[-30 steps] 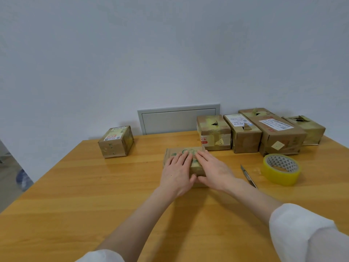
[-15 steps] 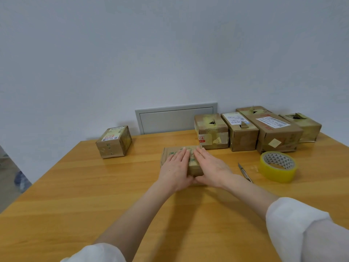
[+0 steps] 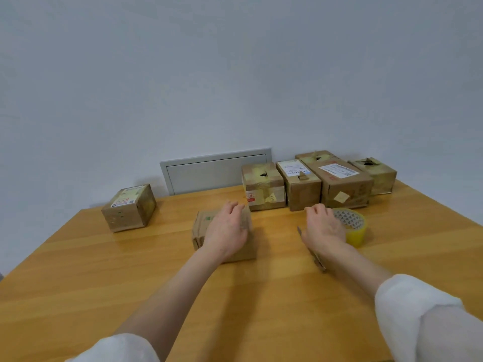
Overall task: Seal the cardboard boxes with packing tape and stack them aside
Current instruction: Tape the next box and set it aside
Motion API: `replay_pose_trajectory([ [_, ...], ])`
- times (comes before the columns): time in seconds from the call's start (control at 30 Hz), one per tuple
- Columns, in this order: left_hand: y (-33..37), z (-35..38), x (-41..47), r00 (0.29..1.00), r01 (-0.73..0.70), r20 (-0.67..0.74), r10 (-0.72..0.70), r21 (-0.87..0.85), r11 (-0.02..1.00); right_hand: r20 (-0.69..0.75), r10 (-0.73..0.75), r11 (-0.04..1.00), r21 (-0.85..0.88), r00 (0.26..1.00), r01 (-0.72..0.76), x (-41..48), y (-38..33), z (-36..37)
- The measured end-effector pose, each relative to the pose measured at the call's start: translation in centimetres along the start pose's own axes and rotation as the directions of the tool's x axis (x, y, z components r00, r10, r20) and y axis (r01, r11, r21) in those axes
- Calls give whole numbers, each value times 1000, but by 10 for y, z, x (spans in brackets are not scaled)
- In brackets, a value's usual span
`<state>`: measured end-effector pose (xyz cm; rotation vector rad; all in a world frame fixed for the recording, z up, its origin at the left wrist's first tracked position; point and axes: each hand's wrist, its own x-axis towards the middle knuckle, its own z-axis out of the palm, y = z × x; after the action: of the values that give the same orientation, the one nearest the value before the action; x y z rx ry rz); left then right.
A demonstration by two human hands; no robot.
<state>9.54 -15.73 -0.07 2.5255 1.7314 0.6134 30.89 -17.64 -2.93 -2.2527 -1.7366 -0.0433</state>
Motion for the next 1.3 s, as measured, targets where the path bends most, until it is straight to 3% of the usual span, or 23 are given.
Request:
replay_pose_trajectory([
  [0.1,12,6,4,999,-40,-25,40,-7,999,20,99,990,-98,995,-97,3,27,-2],
  [0.23,10,4,7,997,-60,-47,60,-4,998,116,137,973,-203,984,-111,4,44,0],
  [0.3,-1,-2,9,998,-31,-56,30,-16,999,89,136,975,-189,987,-118,6,48,-1],
  [0.4,-26,-15,12,999,40,-37,-41,-30,999,-63,107,992,-53,992,-110,13,44,-9],
  [0.5,-47,-25,15,981,107,165,-105,-2,994,-140,44,984,176,989,-19,22,18,-19],
  [0.6,-57,-26,21,934,53,346,-86,102,993,-52,0,919,394,999,20,27,-18,-25],
  [0.7,-62,-29,31,895,8,440,-70,141,990,56,7,793,608,998,-39,29,-44,-18],
  [0.83,-69,-34,36,841,31,532,-93,126,992,104,26,726,682,994,-90,32,-57,-8],
  [0.93,-72,-37,28,825,112,535,-182,161,981,108,41,708,698,993,-106,36,-60,-6],
  [1.03,-69,-42,19,819,108,494,-291,366,924,99,71,685,719,993,-120,39,-65,-5],
  [1.13,-67,-47,11,818,129,461,-344,435,891,87,62,654,749,994,-106,39,-70,-4],
  [1.23,-66,-48,2,834,169,421,-357,422,891,84,35,642,762,996,-87,37,-75,-2],
  [1.3,-64,-47,-5,896,131,344,-281,400,907,86,47,630,770,995,-97,35,-77,-1],
])
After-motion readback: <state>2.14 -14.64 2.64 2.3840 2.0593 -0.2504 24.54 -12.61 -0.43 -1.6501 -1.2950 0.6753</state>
